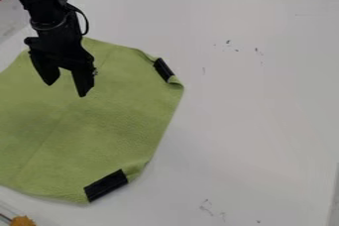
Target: Fold the cloth from the bottom to the top
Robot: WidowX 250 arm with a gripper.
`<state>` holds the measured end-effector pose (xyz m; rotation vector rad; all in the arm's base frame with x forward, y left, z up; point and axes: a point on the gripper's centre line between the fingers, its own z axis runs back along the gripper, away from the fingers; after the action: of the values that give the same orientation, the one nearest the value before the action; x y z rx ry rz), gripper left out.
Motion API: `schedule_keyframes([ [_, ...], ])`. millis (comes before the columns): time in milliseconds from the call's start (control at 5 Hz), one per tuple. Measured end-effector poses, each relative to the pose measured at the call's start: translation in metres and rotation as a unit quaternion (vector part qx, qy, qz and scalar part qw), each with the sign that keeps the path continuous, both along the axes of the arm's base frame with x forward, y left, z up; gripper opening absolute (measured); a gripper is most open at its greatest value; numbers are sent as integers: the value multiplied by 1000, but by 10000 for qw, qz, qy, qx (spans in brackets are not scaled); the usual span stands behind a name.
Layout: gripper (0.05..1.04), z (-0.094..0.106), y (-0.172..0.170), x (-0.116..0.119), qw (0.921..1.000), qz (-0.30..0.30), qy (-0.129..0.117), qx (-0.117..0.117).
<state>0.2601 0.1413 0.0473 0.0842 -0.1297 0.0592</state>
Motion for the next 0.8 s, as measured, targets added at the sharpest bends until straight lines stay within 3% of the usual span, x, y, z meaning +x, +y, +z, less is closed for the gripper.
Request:
schedule_keyframes([
  [400, 1005, -8, -5, -7, 9996, 73, 283, -19],
  [800, 1005, 13, -36, -13, 9996, 159, 166, 142],
])
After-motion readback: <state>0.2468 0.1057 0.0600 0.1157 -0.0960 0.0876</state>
